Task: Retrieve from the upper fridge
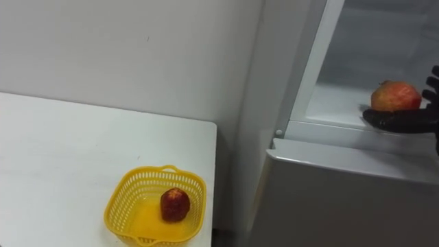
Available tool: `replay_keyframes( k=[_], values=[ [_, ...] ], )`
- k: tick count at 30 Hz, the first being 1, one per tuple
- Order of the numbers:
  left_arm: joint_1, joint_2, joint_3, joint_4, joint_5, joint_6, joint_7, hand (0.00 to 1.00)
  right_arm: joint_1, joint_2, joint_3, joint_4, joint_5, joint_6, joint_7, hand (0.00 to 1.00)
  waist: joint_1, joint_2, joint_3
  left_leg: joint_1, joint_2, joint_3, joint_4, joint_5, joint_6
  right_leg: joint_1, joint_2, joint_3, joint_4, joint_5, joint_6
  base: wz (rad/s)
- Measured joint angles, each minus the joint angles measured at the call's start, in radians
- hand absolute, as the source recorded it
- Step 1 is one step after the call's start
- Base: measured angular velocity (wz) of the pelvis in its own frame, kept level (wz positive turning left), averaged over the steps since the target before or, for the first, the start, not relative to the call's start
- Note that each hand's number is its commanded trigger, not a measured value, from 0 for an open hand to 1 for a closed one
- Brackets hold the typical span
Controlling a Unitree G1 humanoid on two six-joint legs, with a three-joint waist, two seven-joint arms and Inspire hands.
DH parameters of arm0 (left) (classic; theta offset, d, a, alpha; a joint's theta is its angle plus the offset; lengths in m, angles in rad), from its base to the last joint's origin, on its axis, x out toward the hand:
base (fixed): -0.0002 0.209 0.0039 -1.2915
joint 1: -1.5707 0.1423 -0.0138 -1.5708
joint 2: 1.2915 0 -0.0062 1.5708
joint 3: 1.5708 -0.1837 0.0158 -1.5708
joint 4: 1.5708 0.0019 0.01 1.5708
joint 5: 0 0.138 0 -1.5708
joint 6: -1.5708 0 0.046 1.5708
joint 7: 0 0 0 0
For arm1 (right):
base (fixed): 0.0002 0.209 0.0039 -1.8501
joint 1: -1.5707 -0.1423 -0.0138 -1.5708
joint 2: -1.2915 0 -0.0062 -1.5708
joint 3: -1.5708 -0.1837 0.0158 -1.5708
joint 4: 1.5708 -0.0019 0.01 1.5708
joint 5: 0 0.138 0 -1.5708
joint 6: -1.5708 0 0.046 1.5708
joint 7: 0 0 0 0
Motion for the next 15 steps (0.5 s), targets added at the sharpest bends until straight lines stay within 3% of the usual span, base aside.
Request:
replay_keyframes(
  k=[15],
  values=[
    [-0.005,0.003,0.0,0.043,-0.001,0.003,0.0,0.0,0.0,0.0,0.004,0.0,-0.005,0.0,0.071,0.0,0.002,0.003,-0.0023,0.013,0.0,0.0,-0.004,0.001,-0.001,0.011,0.0,-0.004,0.0,0.0,0.0,0.0]
  ],
)
